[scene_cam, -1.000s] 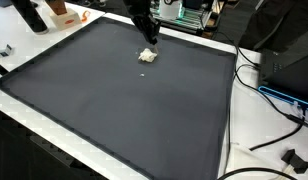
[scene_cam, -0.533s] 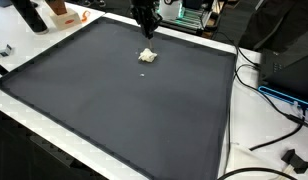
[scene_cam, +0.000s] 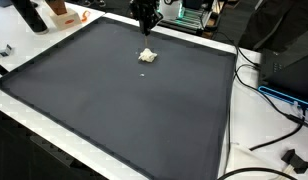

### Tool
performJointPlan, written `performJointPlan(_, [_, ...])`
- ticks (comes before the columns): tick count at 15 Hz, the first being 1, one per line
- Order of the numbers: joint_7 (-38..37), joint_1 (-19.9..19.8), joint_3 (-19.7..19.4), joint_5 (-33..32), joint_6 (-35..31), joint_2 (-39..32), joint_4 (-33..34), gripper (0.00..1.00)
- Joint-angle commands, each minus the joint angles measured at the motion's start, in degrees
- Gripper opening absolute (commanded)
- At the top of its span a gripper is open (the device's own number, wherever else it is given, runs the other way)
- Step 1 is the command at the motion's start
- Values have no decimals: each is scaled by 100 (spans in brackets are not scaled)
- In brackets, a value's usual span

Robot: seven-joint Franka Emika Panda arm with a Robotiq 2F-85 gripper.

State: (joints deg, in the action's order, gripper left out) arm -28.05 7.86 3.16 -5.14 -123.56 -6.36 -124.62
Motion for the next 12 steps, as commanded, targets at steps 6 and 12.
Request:
performJointPlan(6, [86,-75,7,111,39,-200,127,3])
performJointPlan(12, [571,-197,-25,447,99,-519,185,3])
